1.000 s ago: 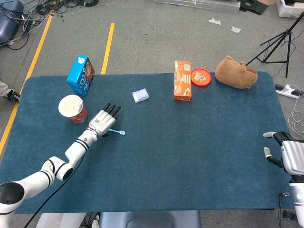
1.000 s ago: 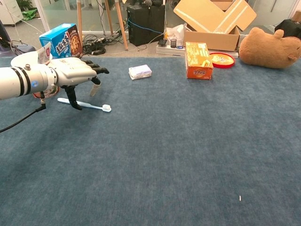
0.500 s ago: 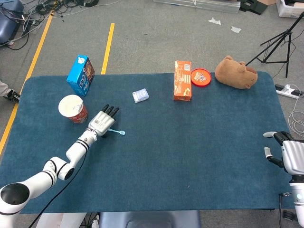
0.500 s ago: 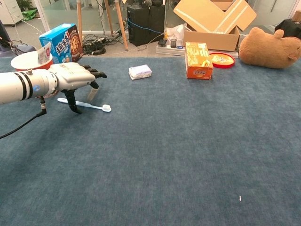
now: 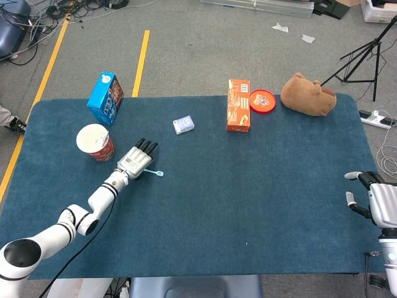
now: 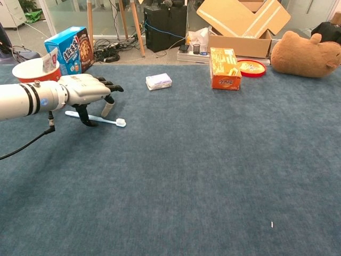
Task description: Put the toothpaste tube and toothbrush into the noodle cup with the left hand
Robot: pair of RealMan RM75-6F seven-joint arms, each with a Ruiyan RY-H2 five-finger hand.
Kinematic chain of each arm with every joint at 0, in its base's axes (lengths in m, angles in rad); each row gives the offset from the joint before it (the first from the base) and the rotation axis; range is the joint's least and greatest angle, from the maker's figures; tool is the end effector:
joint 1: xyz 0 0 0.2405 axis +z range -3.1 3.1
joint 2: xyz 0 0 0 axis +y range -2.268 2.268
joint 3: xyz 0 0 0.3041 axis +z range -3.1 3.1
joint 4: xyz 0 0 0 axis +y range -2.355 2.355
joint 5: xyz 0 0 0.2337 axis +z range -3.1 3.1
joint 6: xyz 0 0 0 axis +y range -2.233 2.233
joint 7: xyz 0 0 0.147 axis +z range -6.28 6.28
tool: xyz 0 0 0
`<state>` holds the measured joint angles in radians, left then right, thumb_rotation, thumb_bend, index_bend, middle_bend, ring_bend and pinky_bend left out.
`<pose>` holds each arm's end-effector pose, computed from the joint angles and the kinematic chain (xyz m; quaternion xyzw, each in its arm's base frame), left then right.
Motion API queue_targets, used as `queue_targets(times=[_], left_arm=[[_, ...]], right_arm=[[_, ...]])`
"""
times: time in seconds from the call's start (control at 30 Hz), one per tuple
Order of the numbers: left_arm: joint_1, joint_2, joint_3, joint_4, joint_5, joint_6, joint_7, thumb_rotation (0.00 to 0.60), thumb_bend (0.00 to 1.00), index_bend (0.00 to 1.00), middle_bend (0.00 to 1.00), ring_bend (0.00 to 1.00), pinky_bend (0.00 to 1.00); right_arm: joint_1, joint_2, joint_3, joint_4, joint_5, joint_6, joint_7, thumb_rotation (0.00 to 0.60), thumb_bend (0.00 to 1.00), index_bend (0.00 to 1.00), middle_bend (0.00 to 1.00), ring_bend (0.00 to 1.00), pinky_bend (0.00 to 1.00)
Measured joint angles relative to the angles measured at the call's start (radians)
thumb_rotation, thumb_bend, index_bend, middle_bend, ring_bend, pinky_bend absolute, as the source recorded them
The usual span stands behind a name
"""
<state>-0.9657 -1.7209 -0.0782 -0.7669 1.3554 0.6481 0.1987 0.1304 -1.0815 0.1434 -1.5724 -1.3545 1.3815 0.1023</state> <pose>-0.2158 0.4955 -0.0646 -0.8476 -0.1879 -0.2035 0.4526 -0.3811 -0.2284 0.1872 0.5455 -0.4180 0.3940 0.6102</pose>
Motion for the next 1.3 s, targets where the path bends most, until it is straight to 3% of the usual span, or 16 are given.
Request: queue_targets(times=[0.57, 1.3], left_arm=[[-0.002, -0.018, -0.003, 0.017, -0.007, -0.006, 0.01, 0.6, 0.35, 0.49, 0.0, 0.0, 0.0], [0.006, -0.023, -0.002, 0.023, -0.007, 0.0, 0.018, 0.6, 0.35, 0.57, 0.0, 0.0, 0.0]], right_arm=[[-0.001, 0.002, -0.001, -0.002, -0.003, 0.003, 0.004, 0.6, 0.35, 0.39, 0.42, 0.29, 0.56], [-0.001, 0.001, -0.001, -0.003, -0.003, 0.003, 0.0, 0.6, 0.35, 0.39, 0.42, 0.29, 0.56]])
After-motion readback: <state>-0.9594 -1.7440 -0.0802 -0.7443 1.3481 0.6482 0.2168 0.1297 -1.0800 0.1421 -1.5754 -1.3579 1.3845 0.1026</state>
